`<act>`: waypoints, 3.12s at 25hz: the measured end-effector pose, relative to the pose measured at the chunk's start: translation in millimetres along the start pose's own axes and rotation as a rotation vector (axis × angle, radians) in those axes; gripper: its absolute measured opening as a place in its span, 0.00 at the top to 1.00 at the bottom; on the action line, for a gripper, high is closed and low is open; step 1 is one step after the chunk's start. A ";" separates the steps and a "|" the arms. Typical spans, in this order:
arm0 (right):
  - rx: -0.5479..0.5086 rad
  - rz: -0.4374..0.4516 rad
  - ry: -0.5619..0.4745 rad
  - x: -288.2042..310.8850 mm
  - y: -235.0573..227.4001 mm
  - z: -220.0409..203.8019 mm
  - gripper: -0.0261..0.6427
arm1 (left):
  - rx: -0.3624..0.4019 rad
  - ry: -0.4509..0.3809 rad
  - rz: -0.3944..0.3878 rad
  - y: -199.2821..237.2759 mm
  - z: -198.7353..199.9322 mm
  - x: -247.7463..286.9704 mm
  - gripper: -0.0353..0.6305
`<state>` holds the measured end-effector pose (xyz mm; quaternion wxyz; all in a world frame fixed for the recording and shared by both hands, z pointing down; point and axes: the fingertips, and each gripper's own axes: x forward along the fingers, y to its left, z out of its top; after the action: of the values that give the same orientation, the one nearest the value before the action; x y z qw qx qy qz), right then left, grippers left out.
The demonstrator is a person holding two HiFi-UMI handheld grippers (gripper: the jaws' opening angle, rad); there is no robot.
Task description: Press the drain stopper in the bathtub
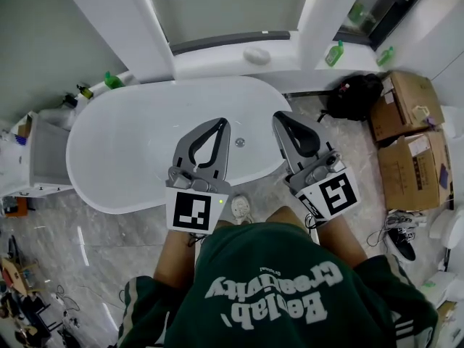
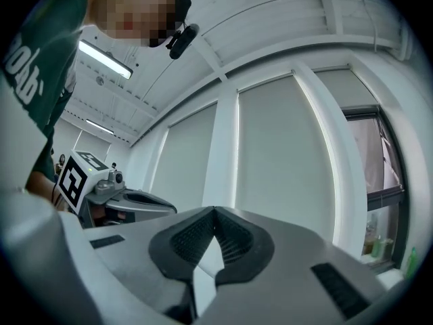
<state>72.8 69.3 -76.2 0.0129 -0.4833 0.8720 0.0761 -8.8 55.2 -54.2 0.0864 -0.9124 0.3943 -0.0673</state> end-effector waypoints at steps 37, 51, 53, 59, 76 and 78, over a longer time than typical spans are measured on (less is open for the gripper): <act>0.058 0.024 0.093 35.7 -50.6 -48.2 0.94 | -0.007 0.016 -0.004 -2.6 -15.0 71.4 0.94; 0.156 0.113 0.142 44.0 -82.9 -111.6 0.94 | 0.016 0.110 0.092 -15.3 -47.6 101.9 0.94; 0.185 0.135 0.132 45.9 -85.8 -123.1 0.94 | 0.017 0.139 0.107 -14.3 -58.9 105.7 0.94; 0.228 0.184 0.141 57.8 -85.6 -158.0 0.94 | 0.047 0.201 0.144 3.5 -90.2 111.3 0.94; 0.081 0.278 0.394 112.1 -14.8 -344.1 0.94 | -0.104 0.151 0.068 63.1 -280.4 122.4 0.94; 0.071 0.258 0.398 118.6 -12.0 -363.4 0.94 | -0.114 0.177 0.064 66.3 -308.0 123.3 0.94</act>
<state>38.3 -89.5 270.0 -0.1521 -0.3724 0.9141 -0.0503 -30.8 -111.9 239.1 0.0012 -0.8933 0.4324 -0.1225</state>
